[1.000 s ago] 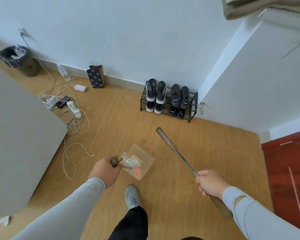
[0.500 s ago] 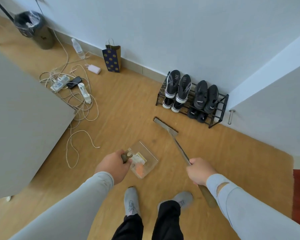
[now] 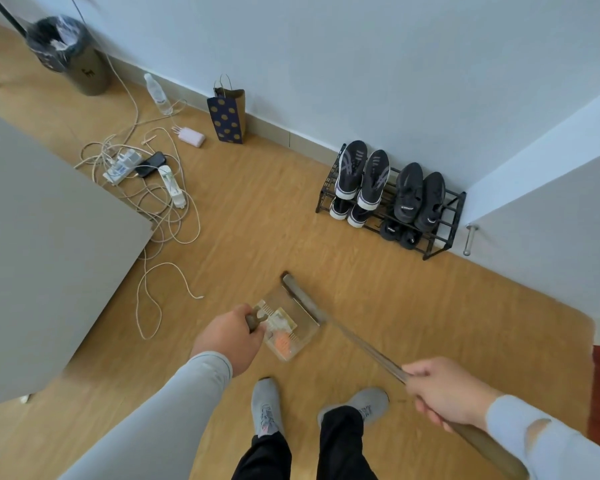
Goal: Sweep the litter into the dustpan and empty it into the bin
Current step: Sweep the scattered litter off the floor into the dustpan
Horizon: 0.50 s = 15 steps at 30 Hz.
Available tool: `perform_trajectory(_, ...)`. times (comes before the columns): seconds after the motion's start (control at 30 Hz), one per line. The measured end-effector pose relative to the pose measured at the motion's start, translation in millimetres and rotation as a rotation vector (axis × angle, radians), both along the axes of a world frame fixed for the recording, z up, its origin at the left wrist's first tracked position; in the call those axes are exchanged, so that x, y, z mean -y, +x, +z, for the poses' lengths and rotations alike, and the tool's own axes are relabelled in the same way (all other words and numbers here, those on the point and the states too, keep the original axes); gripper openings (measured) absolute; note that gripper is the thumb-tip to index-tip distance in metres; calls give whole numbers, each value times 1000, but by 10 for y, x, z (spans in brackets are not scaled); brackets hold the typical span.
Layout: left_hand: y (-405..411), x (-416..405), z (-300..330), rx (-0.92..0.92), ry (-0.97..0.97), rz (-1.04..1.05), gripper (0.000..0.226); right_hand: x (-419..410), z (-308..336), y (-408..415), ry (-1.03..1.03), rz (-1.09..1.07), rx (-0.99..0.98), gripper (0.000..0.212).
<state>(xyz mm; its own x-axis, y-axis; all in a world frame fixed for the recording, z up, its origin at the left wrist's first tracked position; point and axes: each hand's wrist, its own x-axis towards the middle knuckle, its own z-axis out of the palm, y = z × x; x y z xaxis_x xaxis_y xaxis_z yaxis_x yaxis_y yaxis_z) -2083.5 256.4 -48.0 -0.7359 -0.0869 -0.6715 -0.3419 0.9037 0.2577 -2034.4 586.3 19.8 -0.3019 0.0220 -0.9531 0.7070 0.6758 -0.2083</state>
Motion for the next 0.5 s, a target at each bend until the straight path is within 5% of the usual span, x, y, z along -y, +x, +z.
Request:
perform_trajectory(0.2,-71,22,-4,-4,8,3,21,159,-401,-350,141,15,-112,19)
perform_trajectory(0.37,-102,37,-31,-11,-7,7,18,577,-583,-283,43,167,-11,17)
perform_trajectory(0.5,-112,51,-32,-19,-3,-3,20,305,-229,-192,-105,-197,95,43)
